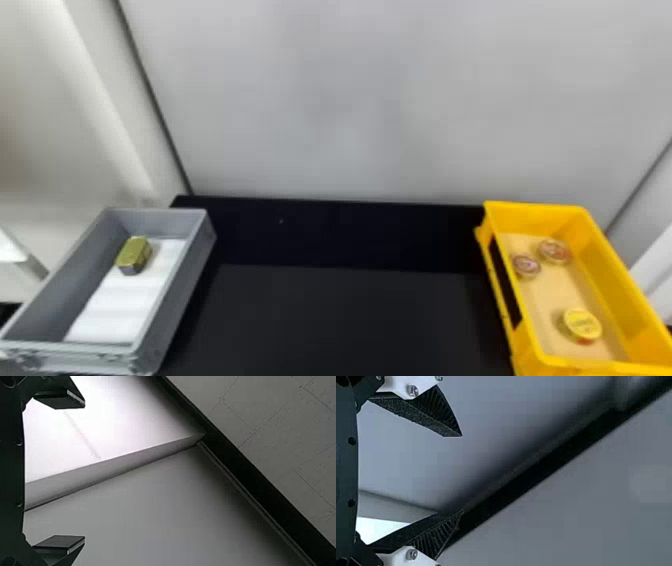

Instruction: Pick up the round yellow can and place it in the yellow rectangular box

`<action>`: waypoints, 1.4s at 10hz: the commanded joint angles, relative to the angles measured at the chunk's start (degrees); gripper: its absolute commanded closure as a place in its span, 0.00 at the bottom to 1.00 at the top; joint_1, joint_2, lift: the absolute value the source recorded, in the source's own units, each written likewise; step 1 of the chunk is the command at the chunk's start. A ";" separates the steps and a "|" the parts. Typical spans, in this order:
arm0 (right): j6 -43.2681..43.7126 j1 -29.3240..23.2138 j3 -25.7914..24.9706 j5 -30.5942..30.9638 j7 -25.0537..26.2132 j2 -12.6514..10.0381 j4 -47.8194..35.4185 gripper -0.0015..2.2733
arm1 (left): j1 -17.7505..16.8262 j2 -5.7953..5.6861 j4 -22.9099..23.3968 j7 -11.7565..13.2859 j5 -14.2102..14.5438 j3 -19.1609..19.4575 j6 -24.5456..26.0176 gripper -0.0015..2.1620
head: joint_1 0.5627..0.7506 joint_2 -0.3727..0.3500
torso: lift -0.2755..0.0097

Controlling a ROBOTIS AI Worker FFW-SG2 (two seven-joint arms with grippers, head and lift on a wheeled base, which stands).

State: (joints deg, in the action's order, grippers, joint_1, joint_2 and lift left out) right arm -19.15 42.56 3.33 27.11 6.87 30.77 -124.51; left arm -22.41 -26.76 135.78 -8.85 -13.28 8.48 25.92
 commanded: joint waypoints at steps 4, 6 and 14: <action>5.96 2.97 3.00 0.67 1.39 0.61 2.69 0.06 | 2.81 -0.77 0.89 -0.39 -0.34 2.77 -0.95 0.04 | 0.53 0.59 | 0.93; 5.44 2.70 2.74 0.76 1.30 0.61 2.51 0.06 | 2.81 -0.85 0.89 -0.30 -0.34 2.60 -0.77 0.04 | 0.53 0.59 | 0.93; 5.35 2.53 2.92 1.02 1.21 0.61 2.60 0.06 | 2.64 -0.94 0.89 -0.21 -0.34 2.16 -0.68 0.04 | 0.53 0.59 | 0.93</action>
State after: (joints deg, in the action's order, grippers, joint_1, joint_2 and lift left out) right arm -13.81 45.08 6.14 28.11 8.09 31.38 -121.94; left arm -19.85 -27.72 136.67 -9.06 -13.62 10.71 25.24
